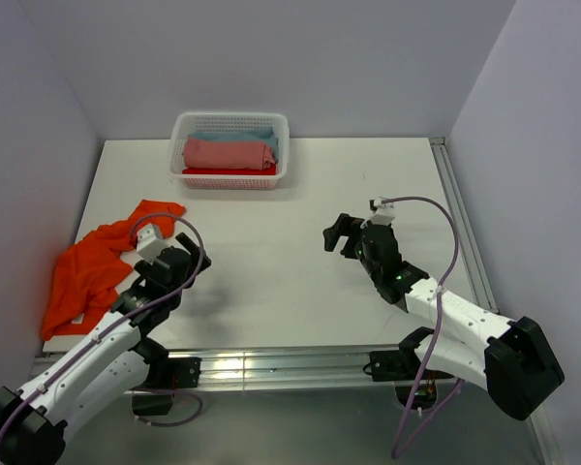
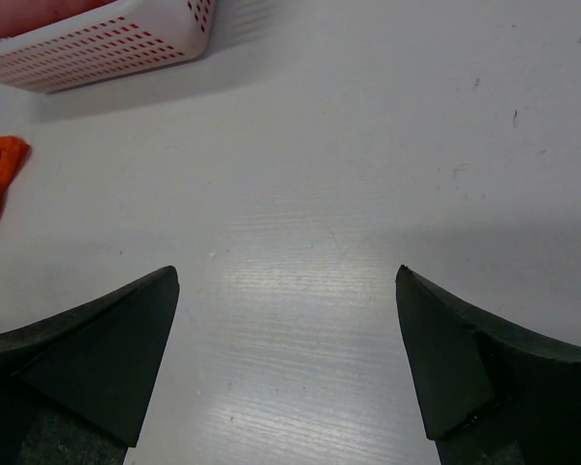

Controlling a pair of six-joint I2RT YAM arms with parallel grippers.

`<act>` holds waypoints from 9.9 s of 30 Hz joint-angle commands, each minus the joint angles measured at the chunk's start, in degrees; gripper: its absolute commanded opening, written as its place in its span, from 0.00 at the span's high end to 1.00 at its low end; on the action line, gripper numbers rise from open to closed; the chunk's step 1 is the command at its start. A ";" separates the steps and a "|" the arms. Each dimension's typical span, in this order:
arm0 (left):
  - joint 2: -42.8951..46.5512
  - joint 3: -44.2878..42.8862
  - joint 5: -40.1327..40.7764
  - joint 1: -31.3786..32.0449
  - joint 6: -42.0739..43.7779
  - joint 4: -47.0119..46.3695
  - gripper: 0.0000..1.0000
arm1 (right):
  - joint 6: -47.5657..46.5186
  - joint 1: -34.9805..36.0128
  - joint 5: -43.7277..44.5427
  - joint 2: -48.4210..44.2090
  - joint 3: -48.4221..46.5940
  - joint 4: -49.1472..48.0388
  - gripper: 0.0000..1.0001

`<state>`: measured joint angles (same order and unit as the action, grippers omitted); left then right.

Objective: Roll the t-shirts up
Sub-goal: Move the tshirt to the center of the board, then flatten the tshirt

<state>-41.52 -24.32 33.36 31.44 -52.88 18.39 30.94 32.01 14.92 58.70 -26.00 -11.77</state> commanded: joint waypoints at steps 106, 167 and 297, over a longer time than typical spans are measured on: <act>-49.20 -58.31 -10.52 30.70 14.65 -11.80 0.13 | 1.31 -0.02 10.83 -22.93 13.35 -6.16 0.12; -79.26 -79.85 -34.14 -19.93 18.16 -7.04 0.06 | 0.44 -0.11 7.85 -17.66 11.68 -7.66 0.13; -51.54 -66.98 -36.30 -11.93 19.66 11.70 0.26 | 7.91 -16.37 -24.08 24.45 -59.60 23.69 0.23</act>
<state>-90.65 -84.12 -13.34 19.40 -35.79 23.00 41.30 15.03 -14.20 83.29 -78.61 6.55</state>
